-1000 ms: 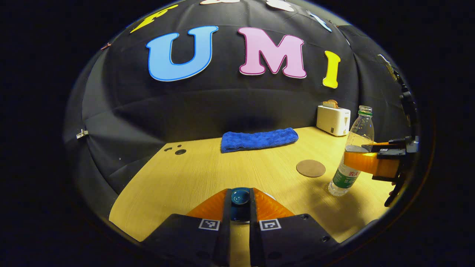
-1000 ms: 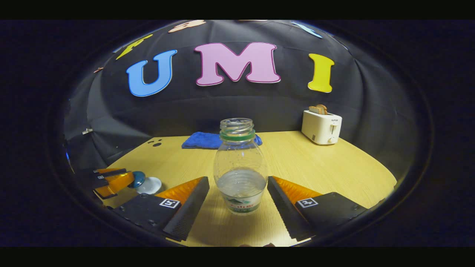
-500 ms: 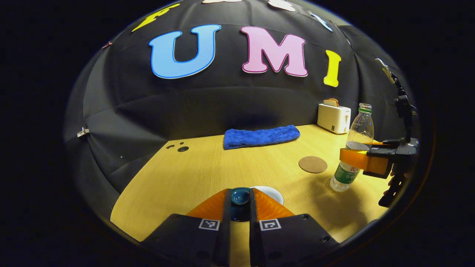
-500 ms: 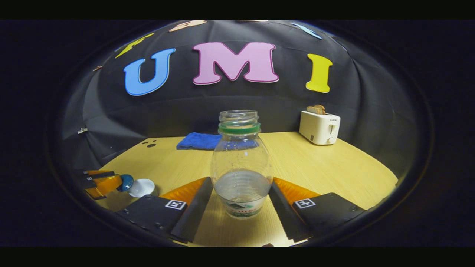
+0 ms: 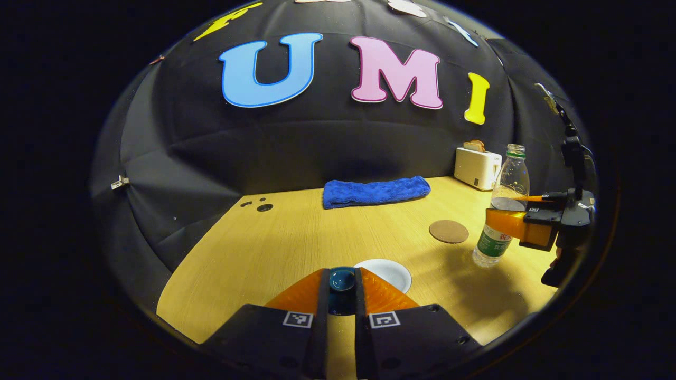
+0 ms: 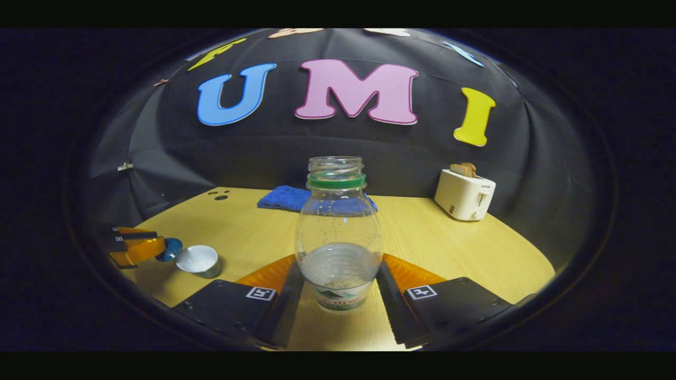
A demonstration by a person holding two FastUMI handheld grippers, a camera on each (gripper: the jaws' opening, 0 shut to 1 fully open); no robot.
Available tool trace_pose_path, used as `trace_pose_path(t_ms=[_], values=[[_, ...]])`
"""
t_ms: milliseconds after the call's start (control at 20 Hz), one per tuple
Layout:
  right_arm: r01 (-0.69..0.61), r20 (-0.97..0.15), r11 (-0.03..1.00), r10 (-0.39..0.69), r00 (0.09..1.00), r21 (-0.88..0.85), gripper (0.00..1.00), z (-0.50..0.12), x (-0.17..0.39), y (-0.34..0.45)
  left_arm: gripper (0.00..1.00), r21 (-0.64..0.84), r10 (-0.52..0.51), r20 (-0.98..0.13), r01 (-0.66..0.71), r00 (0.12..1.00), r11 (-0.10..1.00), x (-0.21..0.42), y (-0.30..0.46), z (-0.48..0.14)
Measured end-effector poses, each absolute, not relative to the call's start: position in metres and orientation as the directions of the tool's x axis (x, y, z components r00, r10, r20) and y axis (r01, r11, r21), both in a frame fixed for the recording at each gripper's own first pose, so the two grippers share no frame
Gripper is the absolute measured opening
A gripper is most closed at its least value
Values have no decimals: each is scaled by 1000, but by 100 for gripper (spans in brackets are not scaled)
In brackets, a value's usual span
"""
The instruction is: Open the teacup lid with one hand, grasp the water bottle and pour water into the teacup with the other hand; after pouring, place the water bottle on the coaster and then close the teacup lid.
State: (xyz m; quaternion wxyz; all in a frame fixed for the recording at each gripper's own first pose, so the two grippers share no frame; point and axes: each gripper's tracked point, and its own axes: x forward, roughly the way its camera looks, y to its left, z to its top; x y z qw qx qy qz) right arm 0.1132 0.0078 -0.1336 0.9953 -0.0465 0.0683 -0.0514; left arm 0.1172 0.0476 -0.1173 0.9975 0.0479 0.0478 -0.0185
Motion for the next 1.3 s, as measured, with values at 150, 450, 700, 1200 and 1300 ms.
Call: trace_pose_path(t_ms=[150, 450, 700, 1200, 1300], values=[[41, -97, 959, -71, 993, -280, 74, -115, 116, 15, 24, 76, -17, -87, 24, 996, 997, 111, 58, -114], [-52, -70, 778, 10, 997, -627, 74, -103, 143, 35, 24, 39, 29, -71, -26, 997, 999, 97, 89, -110], [-147, -115, 637, 92, 989, -756, 70, -123, 157, 62, 24, 53, 62, -50, -60, 997, 997, 83, 117, -105], [-195, -170, 394, 96, 981, -898, 74, -151, 179, 84, 24, 79, 84, -40, -81, 996, 994, 71, 151, -115], [-203, -187, 367, 80, 979, -908, 73, -157, 182, 85, 24, 83, 72, -35, -69, 997, 994, 70, 151, -115]])
